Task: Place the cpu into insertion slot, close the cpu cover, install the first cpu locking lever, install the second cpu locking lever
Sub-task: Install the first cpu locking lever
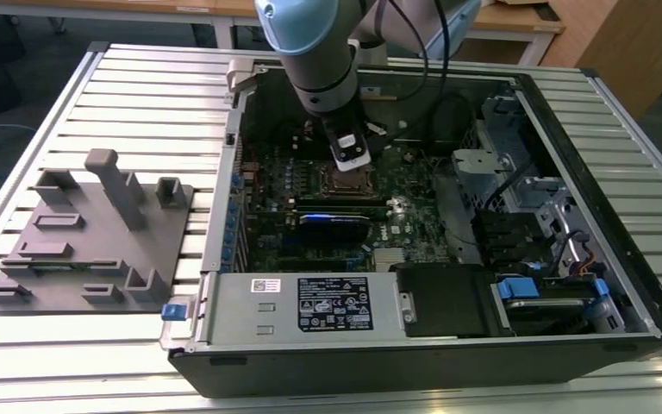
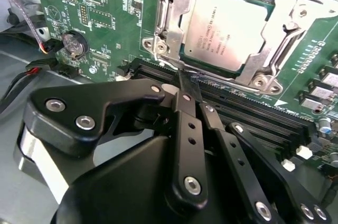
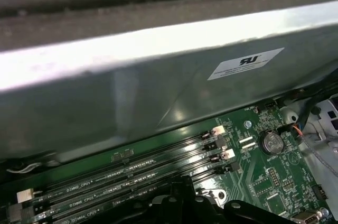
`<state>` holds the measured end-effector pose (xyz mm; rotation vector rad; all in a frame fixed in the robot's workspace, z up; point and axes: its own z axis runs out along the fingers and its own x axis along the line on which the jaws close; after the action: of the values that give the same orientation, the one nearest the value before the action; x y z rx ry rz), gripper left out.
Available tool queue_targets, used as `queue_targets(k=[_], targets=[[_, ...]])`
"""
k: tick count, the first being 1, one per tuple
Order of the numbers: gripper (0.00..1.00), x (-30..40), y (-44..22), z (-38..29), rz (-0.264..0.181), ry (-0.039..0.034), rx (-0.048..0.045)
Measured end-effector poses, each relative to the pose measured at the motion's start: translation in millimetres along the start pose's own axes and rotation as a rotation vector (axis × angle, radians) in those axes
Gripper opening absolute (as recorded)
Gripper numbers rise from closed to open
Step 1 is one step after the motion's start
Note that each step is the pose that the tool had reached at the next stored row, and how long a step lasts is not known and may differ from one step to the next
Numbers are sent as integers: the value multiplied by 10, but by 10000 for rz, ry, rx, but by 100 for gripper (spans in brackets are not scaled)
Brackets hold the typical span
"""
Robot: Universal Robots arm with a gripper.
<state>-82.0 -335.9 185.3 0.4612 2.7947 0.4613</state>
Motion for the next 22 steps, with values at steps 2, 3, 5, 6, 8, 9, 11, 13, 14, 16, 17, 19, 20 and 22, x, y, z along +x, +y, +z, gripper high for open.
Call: queue_targets(k=[2, 3, 5, 6, 8, 9, 11, 13, 14, 16, 17, 19, 20, 22], targets=[[10, -9, 2, 3, 0, 0, -2], [10, -12, 3, 4, 0, 0, -2], [10, -15, 2, 4, 1, -1, -1], [10, -17, 0, 4, 0, 0, 0], [10, -19, -6, 2, 0, 0, -1], [10, -20, -9, 1, 0, 0, -1], [10, -21, -12, 1, 1, -1, -2], [10, -20, -15, 5, 1, 0, 0], [10, -20, -17, 8, 1, 0, 0], [10, -18, -20, 13, 1, 0, 1], [10, -18, -21, 17, 1, 1, -2], [10, -17, -25, 23, 1, 1, -1], [10, -16, -26, 24, 3, 2, -4], [10, -17, -26, 26, 19, 17, -60]])
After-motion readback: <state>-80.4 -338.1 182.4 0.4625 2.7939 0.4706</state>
